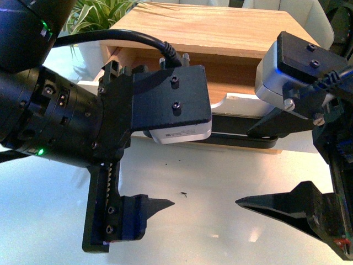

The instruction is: Pull drawer

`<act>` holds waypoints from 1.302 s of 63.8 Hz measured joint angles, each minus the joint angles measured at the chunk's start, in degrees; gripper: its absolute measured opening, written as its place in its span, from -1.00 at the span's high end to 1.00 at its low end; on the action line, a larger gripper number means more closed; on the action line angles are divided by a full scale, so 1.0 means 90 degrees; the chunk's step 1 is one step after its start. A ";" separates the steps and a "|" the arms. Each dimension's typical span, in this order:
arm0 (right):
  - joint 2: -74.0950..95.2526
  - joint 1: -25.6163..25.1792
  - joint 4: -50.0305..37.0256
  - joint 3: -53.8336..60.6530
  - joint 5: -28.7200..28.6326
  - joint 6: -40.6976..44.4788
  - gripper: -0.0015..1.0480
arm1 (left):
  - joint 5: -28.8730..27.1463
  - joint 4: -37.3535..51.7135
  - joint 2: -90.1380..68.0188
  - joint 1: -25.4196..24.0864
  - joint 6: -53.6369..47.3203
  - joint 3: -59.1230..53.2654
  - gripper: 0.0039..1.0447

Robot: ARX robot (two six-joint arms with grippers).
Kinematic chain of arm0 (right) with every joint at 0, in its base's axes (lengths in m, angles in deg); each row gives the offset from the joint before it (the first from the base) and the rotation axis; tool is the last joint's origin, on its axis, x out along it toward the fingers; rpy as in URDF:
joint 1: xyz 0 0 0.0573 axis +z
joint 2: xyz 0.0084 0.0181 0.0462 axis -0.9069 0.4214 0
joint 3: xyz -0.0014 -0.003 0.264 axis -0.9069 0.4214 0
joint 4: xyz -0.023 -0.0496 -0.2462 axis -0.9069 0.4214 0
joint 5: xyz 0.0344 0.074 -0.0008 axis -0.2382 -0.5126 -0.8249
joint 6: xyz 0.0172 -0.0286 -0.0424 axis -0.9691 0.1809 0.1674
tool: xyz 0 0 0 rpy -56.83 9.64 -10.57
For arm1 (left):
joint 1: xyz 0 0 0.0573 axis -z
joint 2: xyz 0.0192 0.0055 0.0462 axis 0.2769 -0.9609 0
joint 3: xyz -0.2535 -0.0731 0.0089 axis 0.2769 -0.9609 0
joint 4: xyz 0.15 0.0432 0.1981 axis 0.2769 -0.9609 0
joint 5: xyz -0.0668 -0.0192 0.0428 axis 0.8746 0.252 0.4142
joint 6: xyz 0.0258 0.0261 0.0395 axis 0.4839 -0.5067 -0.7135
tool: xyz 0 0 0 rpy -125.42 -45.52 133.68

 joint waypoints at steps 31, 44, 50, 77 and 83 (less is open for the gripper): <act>-0.2997 -0.0848 -0.2625 0.1931 0.0359 -0.2837 -0.83 | -0.0811 0.3293 0.3062 0.0226 0.3995 -0.1909 -0.87; -0.4867 -0.1957 -0.3077 0.3016 0.1163 -0.4379 -0.83 | -0.2480 0.3485 0.5387 -0.0061 0.5904 -0.3024 -0.87; -0.5892 -0.2489 -0.2594 0.3371 0.1197 -0.4860 -0.83 | -0.3196 0.2710 0.6496 -0.0049 0.6297 -0.3427 -0.87; -0.8439 -0.4277 -0.1005 0.3912 0.0651 -0.6232 -0.83 | -0.4294 0.0313 0.9469 -0.0369 0.6955 -0.4405 -0.87; -0.8658 -0.3959 -0.1219 0.4109 0.1450 -0.6149 -0.56 | -0.5003 0.0459 0.9520 -0.0301 0.6812 -0.4483 -0.66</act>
